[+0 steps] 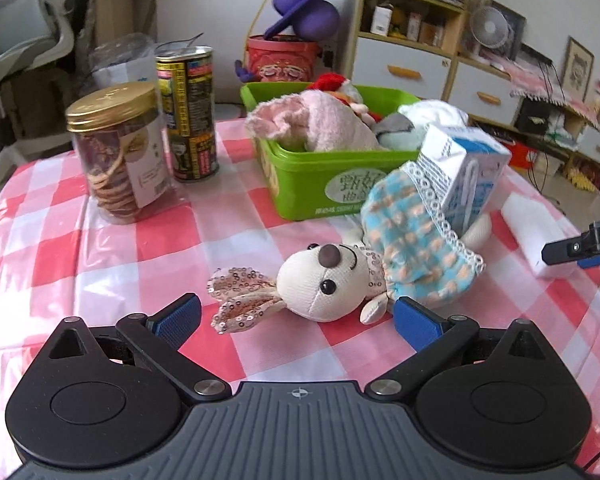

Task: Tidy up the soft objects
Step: 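Move left gripper to the white bear plush while right gripper reaches the white sponge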

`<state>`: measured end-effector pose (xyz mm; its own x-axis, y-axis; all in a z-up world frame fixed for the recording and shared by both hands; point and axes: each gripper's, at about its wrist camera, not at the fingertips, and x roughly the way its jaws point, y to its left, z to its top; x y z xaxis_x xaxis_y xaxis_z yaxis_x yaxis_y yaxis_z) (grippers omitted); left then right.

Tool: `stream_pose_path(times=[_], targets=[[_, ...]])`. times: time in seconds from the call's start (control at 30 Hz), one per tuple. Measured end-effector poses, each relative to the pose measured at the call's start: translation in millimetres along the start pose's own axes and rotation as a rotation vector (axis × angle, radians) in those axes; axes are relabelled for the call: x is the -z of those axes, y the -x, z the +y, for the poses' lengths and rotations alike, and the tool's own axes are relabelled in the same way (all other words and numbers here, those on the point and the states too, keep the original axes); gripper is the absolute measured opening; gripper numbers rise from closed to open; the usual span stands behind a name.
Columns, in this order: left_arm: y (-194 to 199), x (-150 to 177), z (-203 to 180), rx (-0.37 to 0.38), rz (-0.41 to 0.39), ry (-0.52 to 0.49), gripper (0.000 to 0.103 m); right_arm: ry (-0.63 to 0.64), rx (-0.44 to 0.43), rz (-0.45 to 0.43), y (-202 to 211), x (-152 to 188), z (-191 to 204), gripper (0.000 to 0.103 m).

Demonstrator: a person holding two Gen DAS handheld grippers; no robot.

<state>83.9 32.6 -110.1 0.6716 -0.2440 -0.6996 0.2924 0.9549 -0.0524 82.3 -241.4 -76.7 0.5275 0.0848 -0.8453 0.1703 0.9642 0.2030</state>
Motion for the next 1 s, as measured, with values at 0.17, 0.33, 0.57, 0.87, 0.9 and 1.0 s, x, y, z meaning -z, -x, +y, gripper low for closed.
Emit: stream_pose_path(times=[0.17,0.33,0.57,0.87,0.9,1.0], targets=[[-10.4,2.8,-9.1,-0.007,0.013,-0.054,0.097,0.043,0.045,-0.014,-2.4,1.9,1.7,0.071],[-16.3,3.0,-21.1,-0.008,0.003,-0.106,0.097,0.033,0.069,-0.03,-2.4,-0.8,-4.7,0.071],[-23.7,3.9,-34.0,0.0,-0.003,-0.158,0.094,0.05,0.09,-0.032,-8.3,-2.3,-12.1,0.071],[-28.1,3.3,-36.4,-0.003,-0.01,-0.161,0.075,0.02,0.064,-0.027,-14.8,-5.6,-23.9,0.066],[-27.7,2.9,-35.8,-0.006,-0.011,-0.158,0.07,0.014,0.058,-0.028,-14.6,-6.2,-25.4,0.06],[-25.7,1.1,-31.6,0.002,-0.005,-0.14,0.06,-0.013,0.038,-0.013,-15.0,-7.7,-29.6,0.041]])
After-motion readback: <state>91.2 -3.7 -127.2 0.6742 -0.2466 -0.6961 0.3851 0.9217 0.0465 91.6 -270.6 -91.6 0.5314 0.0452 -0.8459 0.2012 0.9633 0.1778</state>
